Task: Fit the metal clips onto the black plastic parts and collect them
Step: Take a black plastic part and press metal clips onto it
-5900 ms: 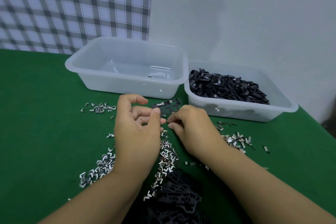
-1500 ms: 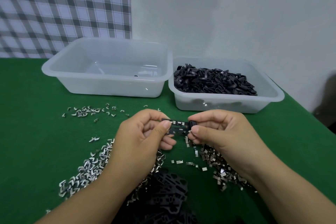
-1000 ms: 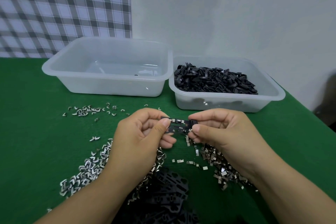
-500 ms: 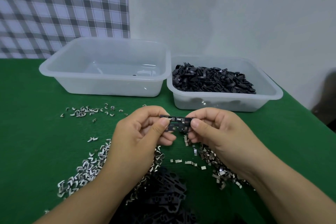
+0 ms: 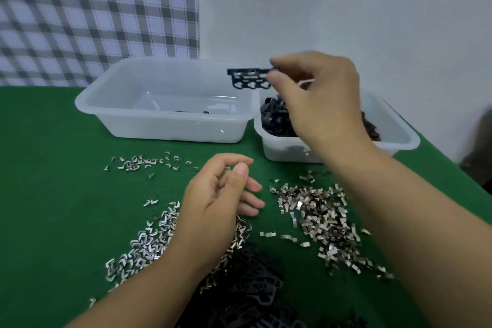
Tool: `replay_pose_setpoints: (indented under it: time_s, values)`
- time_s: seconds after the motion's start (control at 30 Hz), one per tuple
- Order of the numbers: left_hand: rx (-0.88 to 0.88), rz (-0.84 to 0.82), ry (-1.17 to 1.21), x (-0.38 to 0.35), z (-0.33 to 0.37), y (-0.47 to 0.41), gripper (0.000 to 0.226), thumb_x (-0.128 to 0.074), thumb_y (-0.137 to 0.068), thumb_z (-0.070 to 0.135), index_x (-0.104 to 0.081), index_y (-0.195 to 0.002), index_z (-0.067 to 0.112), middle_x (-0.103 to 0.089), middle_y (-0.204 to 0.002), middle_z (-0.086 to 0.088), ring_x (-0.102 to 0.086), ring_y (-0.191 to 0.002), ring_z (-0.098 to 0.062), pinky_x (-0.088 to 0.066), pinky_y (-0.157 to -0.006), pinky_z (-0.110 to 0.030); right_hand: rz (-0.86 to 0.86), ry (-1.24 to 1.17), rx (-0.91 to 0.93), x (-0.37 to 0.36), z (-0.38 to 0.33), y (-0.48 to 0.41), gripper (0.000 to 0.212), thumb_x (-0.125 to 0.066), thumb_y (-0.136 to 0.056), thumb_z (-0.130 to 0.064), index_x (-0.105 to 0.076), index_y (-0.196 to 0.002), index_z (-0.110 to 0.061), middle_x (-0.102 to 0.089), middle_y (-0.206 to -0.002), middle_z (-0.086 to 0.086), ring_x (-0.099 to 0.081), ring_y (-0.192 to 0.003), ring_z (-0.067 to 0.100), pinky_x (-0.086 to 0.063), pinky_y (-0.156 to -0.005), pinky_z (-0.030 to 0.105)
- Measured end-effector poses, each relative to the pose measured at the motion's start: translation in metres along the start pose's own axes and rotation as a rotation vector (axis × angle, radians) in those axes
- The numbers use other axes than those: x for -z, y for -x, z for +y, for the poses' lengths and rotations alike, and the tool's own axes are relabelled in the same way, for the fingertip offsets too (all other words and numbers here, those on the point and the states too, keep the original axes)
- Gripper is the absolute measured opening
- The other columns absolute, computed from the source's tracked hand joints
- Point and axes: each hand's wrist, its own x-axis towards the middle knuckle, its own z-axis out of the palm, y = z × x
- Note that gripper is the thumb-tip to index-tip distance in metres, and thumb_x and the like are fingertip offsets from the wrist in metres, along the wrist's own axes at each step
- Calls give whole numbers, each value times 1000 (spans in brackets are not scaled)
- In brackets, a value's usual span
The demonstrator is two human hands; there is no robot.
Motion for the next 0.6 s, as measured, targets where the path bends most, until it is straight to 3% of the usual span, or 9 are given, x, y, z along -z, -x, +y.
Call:
replay_pose_setpoints:
  time_s: [0.1,0.27,0.33,0.43,0.5,0.6]
  values:
    - [9,-15,-54,1,-2,1,22,-45,-97,21,-65,-90,14,-68,-72,-8,-66,-60,-22,-55,-56,-29,-51,90,-6,-35,1,-42,14,-66,-84,-22,-70,-96,-16,-67,-88,-7,-62,-83,6,-47,-79,18]
    - [3,-10,-59,2,-5,-2,25,-42,-99,16,-65,-88,13,-68,-69,-6,-65,-57,-20,-53,-53,-27,-313,190,-7,-53,5,-43,28,-63,-87,-31,-65,-111,-18,-61,-116,-6,-56,-100,8,-37,-83,13]
    - [1,-1,-55,3,-6,-3,25,-42,-99,14,-64,-88,12,-68,-67,-5,-65,-55,-19,-52,-51,-25,-268,181,50,-38,2,-22,21,-63,-86,-31,-67,-104,-22,-63,-103,-11,-53,-85,2,-35,-72,8]
    - [3,2,-66,2,-8,-4,26,-41,-99,13,-64,-86,14,-67,-65,-4,-64,-54,-18,-51,-50,-24,-281,70,9,0,0,22,4,-67,-81,-24,-71,-83,-25,-59,-65,-20,-51,-59,-2,-37,-58,7]
    - [7,0,-67,2,-9,-5,26,-41,-99,13,-63,-85,16,-67,-63,-3,-64,-53,-17,-51,-50,-25,-442,29,-62,28,0,52,6,-71,-78,-22,-71,-73,-23,-63,-59,-14,-54,-54,0,-41,-53,9]
    - [5,-9,-82,1,-9,-4,26,-41,-98,13,-62,-83,17,-66,-61,-1,-64,-51,-15,-51,-49,-25,-786,5,-203,54,-1,92,5,-73,-74,-31,-71,-74,-26,-68,-67,-4,-58,-57,9,-48,-56,21]
